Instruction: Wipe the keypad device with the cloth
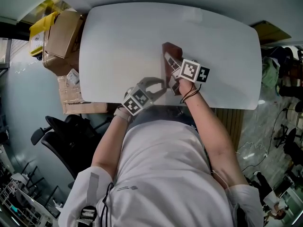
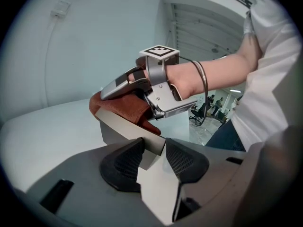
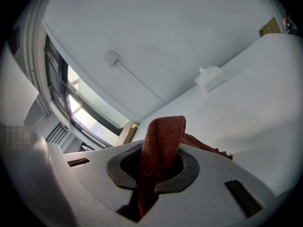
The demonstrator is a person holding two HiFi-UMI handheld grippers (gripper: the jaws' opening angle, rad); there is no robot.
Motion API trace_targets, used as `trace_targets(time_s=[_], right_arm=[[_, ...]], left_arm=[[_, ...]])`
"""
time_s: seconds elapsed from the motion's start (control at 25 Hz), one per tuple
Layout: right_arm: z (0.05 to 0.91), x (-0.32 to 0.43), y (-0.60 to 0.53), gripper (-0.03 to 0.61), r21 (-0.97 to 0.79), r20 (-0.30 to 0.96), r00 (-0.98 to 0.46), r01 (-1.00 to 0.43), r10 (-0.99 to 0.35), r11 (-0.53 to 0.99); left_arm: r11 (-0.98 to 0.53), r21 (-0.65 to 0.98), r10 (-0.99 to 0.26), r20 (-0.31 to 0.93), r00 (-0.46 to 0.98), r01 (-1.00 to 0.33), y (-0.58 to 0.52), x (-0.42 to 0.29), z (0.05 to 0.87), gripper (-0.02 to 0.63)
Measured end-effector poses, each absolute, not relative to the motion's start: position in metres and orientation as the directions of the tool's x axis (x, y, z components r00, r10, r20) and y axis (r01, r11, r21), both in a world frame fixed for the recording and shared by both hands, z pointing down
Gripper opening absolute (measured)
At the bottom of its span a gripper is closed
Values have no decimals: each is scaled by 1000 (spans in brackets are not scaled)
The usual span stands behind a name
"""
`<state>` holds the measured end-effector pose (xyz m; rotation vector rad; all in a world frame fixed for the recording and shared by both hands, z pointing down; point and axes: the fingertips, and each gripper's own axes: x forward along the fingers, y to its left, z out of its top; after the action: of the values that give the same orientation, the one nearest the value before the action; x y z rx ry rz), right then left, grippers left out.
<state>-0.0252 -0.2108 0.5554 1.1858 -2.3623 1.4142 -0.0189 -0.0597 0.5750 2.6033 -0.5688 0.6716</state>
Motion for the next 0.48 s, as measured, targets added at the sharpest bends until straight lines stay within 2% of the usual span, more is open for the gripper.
trace_targets(time_s=[0.48], right_arm=[[587,14,-214,54,-683,520,-605,-718,-603,132]], left_arm=[[-841,269,-286,513,809,-469,-60,-18,575,155]])
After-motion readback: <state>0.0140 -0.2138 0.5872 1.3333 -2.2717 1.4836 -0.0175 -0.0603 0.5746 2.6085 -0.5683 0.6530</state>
